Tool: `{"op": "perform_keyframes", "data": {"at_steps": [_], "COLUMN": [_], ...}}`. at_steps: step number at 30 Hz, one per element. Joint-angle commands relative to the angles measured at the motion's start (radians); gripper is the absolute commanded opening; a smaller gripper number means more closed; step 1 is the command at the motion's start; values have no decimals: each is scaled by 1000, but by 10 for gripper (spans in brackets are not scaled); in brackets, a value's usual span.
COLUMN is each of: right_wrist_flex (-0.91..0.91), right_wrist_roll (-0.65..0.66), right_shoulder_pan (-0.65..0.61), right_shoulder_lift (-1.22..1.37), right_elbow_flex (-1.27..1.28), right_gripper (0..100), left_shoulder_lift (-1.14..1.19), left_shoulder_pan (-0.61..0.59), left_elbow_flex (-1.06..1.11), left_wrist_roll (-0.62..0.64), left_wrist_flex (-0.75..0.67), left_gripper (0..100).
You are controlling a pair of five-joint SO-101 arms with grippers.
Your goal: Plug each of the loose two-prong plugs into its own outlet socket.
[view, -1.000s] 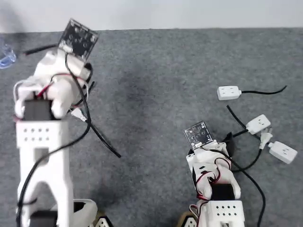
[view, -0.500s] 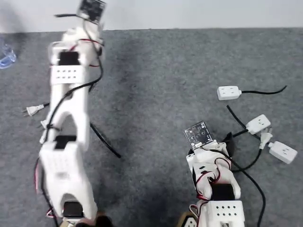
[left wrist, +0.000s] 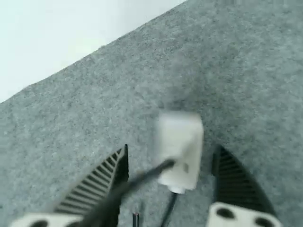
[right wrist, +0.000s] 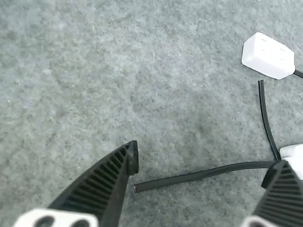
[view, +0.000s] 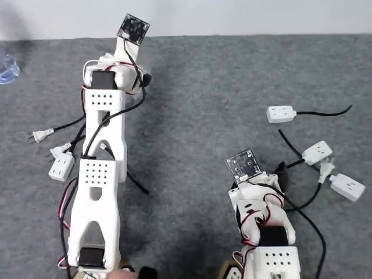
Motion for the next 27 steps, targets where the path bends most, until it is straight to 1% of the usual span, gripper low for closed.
{"op": "perform_keyframes", "data": {"at_steps": [1,6,9,12,15,18,21,27], "right_wrist_flex": [-22,-27,-27,-27,-25,-27,-27,-28], "right_wrist_roll": [11,11,11,11,11,11,11,6], "right_shoulder_pan": [-8,-5,-5,-7,-8,-8,-8,-8], "right_shoulder_lift": [-1,-1,-1,-1,-1,-1,-1,-1], "right_elbow_flex": [18,18,18,18,18,18,18,18], "right_gripper": [405,405,405,405,405,405,405,405], "left_shoulder_lift": [-35,-121,-207,-284,-310,-301,-290,-293], "left_shoulder_pan": [12,-5,-81,-213,-382,-502,-574,-698], "left_elbow_flex": [-58,-58,-58,-54,-30,-12,13,104], "left_wrist_roll": [2,-75,-155,-270,-351,-411,-422,-549], "left_wrist_flex": [46,144,232,364,362,362,362,365], "left_gripper": [295,297,296,295,295,295,295,295]}}
